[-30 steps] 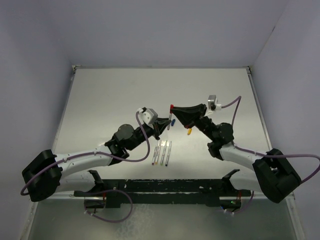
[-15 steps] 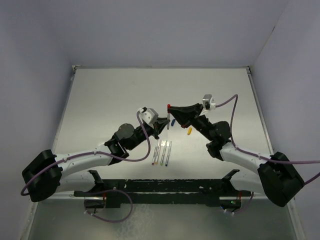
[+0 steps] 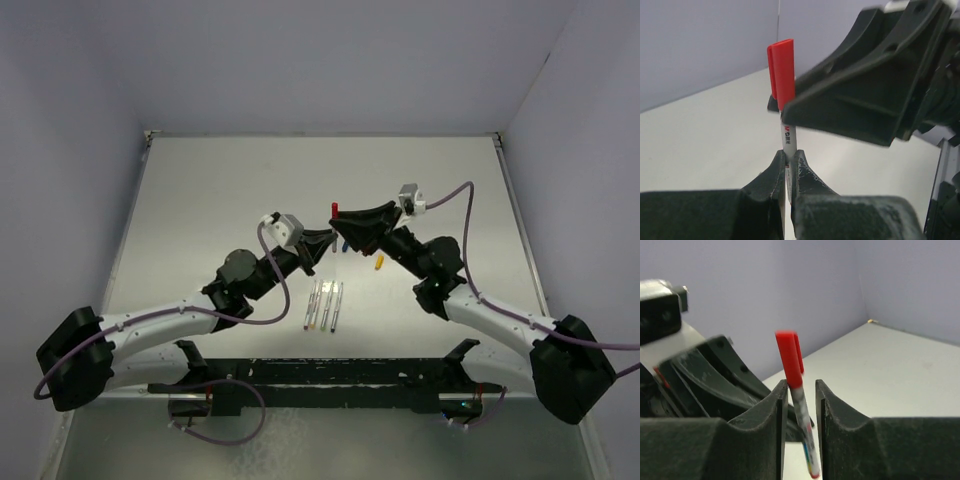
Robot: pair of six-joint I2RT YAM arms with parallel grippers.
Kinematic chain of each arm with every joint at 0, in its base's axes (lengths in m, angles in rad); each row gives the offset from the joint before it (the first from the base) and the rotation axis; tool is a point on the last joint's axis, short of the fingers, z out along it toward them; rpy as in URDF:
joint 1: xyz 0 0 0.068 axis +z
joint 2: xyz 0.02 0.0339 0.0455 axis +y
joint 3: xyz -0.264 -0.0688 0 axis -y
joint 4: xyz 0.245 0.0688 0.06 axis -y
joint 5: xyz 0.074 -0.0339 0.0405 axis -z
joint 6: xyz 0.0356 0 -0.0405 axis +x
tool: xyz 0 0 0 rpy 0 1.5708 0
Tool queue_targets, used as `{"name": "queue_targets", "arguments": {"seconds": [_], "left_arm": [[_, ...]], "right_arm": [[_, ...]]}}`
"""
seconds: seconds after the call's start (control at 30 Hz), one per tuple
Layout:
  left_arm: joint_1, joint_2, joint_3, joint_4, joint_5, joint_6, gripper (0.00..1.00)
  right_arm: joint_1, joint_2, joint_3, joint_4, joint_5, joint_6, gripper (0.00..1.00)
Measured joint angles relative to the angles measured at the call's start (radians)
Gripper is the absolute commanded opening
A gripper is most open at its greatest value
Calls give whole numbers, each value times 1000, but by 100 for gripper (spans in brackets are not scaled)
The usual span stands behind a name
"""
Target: Insert the pens into the pen caps
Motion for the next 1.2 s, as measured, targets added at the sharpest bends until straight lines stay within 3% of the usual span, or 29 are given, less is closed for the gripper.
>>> {"name": "queue_targets", "arguments": {"seconds": [0.07,0.17,0.27,0.4,0.6,0.97,1.2], "left_arm": [[0,-28,-16,61,11,-18,0],[0,-72,-63,118,21,-48,0],[0,-91,-114,138,22,-76,0],[0,-101,-169,128,22,-97,0],[0,-128,-185,107,93,-95,0],[37,-63,-156,179,472,-153,0],[108,-40,-147,241,590,-251,0]], "right_arm": [[11,-19,11,-72,-10,-11,53],[21,-48,42,-182,-8,-34,60],[21,-104,76,-276,6,-61,74],[21,-190,109,-336,28,-87,82],[21,-257,152,-410,9,-98,82],[21,-214,196,-526,-195,-96,80],[21,-227,192,-541,-277,-96,77]]}}
